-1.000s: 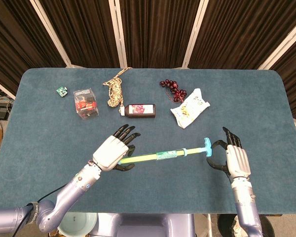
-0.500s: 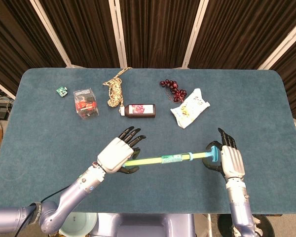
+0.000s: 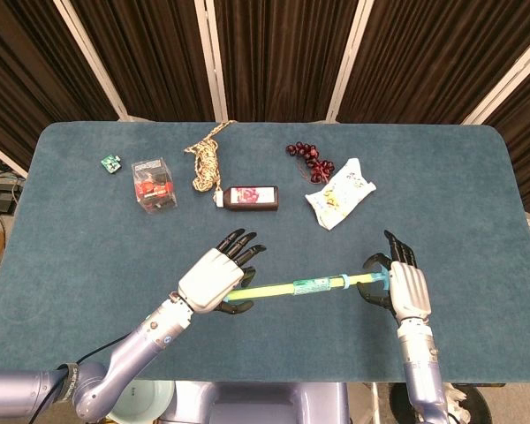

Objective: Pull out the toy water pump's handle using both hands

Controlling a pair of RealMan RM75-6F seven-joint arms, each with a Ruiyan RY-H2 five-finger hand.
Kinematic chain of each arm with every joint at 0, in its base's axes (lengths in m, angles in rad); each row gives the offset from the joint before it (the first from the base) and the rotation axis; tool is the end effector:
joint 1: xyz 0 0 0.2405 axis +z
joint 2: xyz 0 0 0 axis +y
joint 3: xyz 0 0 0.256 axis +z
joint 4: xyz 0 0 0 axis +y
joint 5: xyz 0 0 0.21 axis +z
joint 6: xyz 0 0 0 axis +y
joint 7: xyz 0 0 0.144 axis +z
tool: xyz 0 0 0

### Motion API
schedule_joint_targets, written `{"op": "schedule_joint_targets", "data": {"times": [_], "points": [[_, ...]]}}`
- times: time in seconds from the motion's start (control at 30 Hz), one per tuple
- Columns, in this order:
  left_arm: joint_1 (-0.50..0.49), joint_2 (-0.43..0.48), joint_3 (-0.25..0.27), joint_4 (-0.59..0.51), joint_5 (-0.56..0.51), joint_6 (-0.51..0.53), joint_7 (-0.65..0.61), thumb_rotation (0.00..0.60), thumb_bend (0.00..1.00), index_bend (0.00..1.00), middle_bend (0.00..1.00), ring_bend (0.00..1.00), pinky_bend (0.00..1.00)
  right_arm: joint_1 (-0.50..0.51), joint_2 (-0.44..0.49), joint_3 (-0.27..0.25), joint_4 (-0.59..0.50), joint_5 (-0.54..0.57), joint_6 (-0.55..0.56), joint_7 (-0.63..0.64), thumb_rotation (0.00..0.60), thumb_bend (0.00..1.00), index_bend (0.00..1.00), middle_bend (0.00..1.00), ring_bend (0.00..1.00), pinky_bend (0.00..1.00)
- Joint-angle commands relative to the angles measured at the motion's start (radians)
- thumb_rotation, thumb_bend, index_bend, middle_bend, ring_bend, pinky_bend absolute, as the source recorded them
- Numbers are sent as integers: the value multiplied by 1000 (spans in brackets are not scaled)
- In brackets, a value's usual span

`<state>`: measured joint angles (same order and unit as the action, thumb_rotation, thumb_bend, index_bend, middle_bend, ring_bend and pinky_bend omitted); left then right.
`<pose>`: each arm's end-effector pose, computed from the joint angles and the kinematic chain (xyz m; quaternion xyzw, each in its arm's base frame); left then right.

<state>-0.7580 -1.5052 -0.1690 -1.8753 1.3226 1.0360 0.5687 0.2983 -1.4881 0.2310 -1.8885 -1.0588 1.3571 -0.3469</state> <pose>-0.0434 0.2689 -0.0011 -0.7960 -0.2552 -0.4578 0.3028 -0.1997 -0.2462 0.0463 0.5053 -0.5492 0.4347 0.5040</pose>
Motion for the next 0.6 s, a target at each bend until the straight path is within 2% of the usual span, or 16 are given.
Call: {"op": "schedule_joint_targets", "data": {"times": [0.03, 0.6], "points": [[-1, 1, 1, -2, 1, 2, 0, 600, 370, 639, 144, 0, 64, 1, -3, -2, 3, 1, 2, -2, 600, 336, 547, 64, 0, 33], [-10, -5, 9, -5, 1, 11, -11, 600, 370, 640, 144, 0, 64, 2, -39, -20, 27, 6, 14, -8, 600, 339, 529, 63, 0, 33]]}}
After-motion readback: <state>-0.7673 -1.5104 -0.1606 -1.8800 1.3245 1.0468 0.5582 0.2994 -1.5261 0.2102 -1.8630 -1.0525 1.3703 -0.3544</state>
